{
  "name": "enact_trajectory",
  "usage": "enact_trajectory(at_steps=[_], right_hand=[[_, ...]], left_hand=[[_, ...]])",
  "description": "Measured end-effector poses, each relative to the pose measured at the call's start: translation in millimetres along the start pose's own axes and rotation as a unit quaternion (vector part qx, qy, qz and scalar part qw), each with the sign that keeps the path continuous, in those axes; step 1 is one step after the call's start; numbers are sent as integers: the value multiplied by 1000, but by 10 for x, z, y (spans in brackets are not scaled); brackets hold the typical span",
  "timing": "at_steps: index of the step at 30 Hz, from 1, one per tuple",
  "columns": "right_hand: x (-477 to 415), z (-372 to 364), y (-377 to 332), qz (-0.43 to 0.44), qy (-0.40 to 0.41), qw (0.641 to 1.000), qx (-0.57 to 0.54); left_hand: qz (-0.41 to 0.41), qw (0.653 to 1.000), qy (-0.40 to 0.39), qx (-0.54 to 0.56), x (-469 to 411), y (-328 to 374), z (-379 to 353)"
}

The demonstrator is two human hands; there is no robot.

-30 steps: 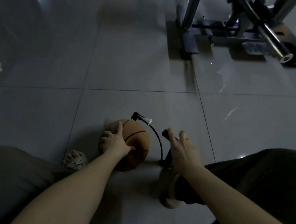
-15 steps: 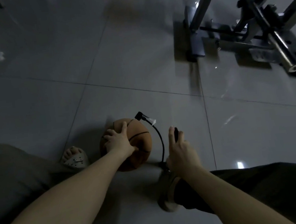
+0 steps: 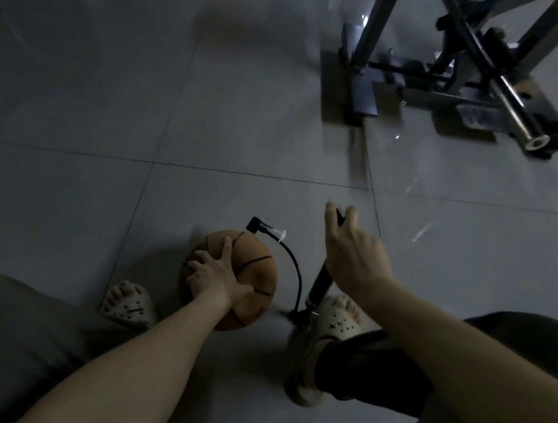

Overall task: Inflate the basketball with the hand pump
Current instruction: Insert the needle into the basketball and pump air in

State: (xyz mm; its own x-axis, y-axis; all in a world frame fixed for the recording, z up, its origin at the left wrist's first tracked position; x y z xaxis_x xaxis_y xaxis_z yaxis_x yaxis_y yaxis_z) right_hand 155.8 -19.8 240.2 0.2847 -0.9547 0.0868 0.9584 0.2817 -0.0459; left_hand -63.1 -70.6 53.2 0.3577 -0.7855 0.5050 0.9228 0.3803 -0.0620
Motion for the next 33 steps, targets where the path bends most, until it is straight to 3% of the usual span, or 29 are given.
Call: enact_trajectory(at_steps=[4,7,10,16,23,30,33], right_hand=[[-3,209,-47,37,55,997,50],[191,-182,-138,65,15,998,19],[300,-530,-88,32,-19,999,-36],[495,-988,-102,42,-72,996,-18],[344,-825,-169,51,-119,987,-90],[99,304,-111,76,38,996,12],[181,347,-136,71,47,996,12]], left_hand=[[-11,1000,2,6,-10,-7,-1],[3,1000,-6,7,-12,-4,19],[12,1000,-7,12,7,-6,31],[1,1000,4,10,-13,44,44],[-2,1000,-1,10,-8,45,59],[-20,1000,-14,14,52,44,43],[-20,1000,-10,17,58,19,49]])
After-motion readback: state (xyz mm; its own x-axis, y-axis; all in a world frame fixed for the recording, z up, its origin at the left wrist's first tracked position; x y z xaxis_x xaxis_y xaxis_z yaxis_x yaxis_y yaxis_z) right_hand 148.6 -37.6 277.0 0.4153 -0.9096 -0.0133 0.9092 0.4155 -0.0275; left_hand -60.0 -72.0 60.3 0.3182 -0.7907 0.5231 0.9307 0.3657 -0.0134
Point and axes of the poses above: each hand's wrist, its own x-axis away from the middle knuckle, its own z-axis out of the back of the hand, y = z × x, the point moved 7 cm from there along -x, towards the middle knuckle, and after that the axes turned 10 degrees about -x, right-handed, at the moved point
